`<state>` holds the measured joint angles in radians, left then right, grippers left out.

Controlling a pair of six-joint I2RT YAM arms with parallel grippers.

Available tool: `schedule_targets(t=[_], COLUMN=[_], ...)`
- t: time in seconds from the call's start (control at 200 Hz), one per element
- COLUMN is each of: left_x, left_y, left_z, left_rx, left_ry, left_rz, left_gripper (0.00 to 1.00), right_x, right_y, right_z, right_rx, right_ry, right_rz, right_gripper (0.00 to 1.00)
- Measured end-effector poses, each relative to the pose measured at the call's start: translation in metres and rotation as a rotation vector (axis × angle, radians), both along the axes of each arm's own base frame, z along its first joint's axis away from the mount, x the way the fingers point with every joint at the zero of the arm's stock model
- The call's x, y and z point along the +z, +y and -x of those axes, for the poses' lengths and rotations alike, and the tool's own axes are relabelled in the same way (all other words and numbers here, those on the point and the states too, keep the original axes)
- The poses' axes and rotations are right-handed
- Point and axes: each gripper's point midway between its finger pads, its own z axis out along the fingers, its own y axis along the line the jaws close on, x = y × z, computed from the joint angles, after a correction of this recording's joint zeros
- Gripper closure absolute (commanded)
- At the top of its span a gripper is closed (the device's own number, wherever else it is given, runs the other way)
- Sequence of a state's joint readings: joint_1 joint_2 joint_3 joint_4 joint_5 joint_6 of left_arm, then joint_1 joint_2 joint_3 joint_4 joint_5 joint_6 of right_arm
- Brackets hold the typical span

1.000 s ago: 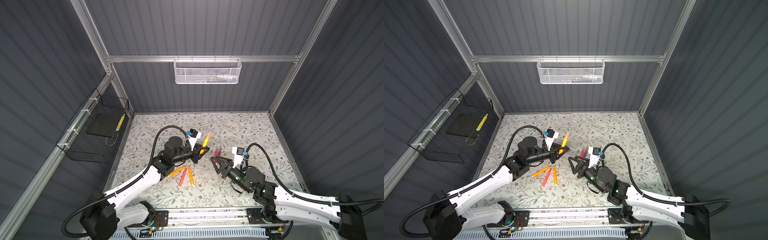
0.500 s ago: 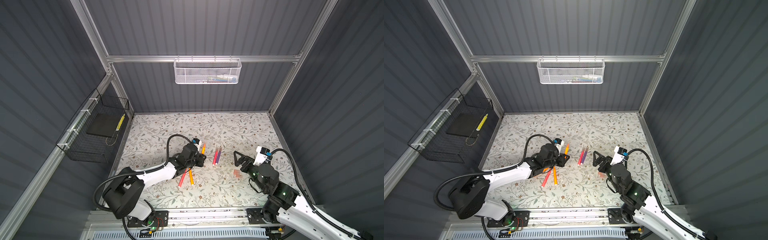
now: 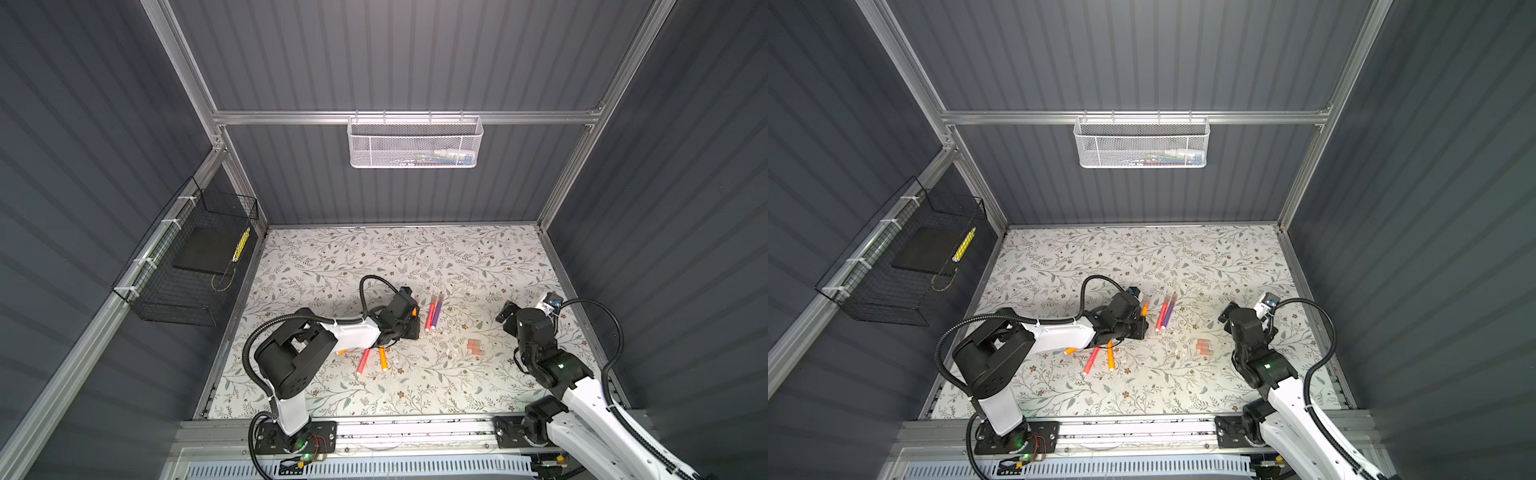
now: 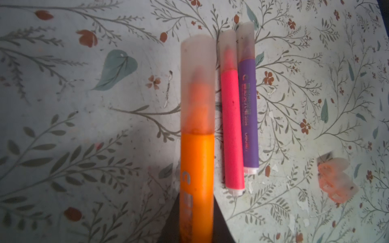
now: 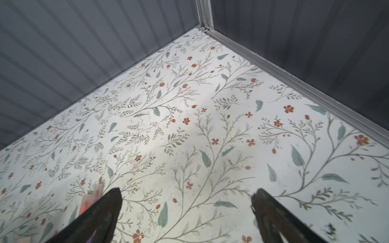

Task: Insert the pens into the pen caps
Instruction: 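Lower the capped orange marker beside the capped markers and release with left gripper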

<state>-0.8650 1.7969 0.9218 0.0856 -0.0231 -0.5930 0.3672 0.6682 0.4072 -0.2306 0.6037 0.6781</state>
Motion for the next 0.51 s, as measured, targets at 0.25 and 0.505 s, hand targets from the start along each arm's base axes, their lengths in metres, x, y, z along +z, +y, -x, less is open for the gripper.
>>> schedule_targets(t=[0.25,0.505], left_x=[-0.005,0.007], left_y=[-0.001,-0.005], left_z=[-0.002,-0.012], left_rx=[0.018,0.032], left_ry=[0.008,-0.012], left_rz=[-0.018,-0.032], left_gripper=[0.72,0.59], right_x=[-0.011,-0.009], right_y=[-0.006,-0.006], right_z=[0.006,0.005], right_rx=[-0.019,-0.018], right_ry=[0.006,-0.007], right_rz=[0.014,0.009], right_gripper=[0.01,0.01])
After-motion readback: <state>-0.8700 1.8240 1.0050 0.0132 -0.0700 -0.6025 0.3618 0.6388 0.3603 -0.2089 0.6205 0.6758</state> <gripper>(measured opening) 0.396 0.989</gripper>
